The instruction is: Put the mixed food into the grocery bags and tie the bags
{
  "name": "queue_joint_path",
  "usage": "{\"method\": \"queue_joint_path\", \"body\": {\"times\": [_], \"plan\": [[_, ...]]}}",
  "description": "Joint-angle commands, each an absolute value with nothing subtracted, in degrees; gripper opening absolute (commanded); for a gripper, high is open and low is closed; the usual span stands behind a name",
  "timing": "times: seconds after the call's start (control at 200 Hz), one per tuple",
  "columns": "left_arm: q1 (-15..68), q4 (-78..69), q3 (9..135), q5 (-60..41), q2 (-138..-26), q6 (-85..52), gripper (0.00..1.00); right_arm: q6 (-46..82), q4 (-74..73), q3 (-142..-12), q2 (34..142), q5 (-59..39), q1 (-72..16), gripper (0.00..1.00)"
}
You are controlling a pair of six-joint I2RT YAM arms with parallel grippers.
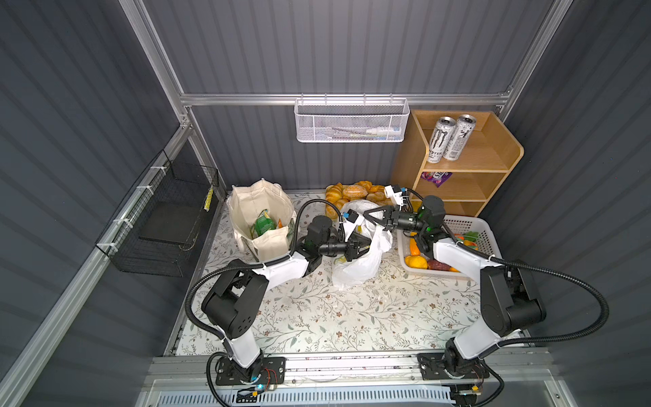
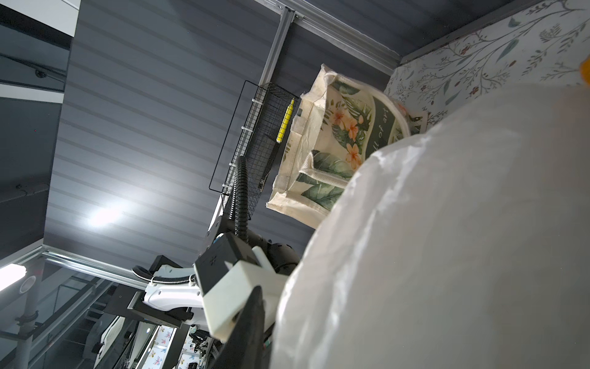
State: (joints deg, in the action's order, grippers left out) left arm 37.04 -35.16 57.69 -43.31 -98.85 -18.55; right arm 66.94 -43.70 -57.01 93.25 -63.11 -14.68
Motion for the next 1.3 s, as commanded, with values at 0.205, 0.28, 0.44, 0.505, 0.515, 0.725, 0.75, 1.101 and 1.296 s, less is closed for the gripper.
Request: {"method": "queue_joint_path", "body": {"times": [0.205,0.28,0.44,0.505,0.515,0.725,0.75,1.101,1.296], "plan": [[29.91,-43.82,53.09,-44.16,-90.29,-24.52,0.33,66.52,-47.06,-58.17,92.85,-65.87,-13.62,0.16],[29.44,-43.14,53.38,-43.75,-88.88,-24.05,0.34,66.53,-47.24,-58.10,92.94,-66.05,-13.53,0.15],[29.31,-41.95,56.58,-43.85,-89.21,-23.58,0.35,66.47,-47.83,-58.10,92.94,-66.91,-13.52,0.18],[29.36,-42.51,58.35,-45.08,-90.81,-24.51,0.35,66.51,-48.05,-58.10,92.94,-67.10,-13.54,0.20],[29.42,-42.71,58.60,-45.28,-91.04,-24.69,0.35,66.46,-48.00,-58.10,92.91,-67.12,-13.54,0.20],[30.79,-48.88,59.88,-46.57,-95.94,-29.00,0.35,66.46,-48.17,-58.09,92.82,-67.58,-13.54,0.24],[31.05,-49.18,60.10,-46.54,-96.46,-29.08,0.35,66.49,-48.29,-58.05,92.75,-67.64,-13.53,0.24],[33.57,-56.17,62.58,-47.09,-103.23,-33.52,0.35,66.48,-47.91,-58.01,92.64,-67.32,-13.50,0.25],[34.19,-56.45,63.83,-46.76,-104.81,-33.68,0.34,66.52,-47.75,-58.01,92.57,-67.24,-13.53,0.24]]}}
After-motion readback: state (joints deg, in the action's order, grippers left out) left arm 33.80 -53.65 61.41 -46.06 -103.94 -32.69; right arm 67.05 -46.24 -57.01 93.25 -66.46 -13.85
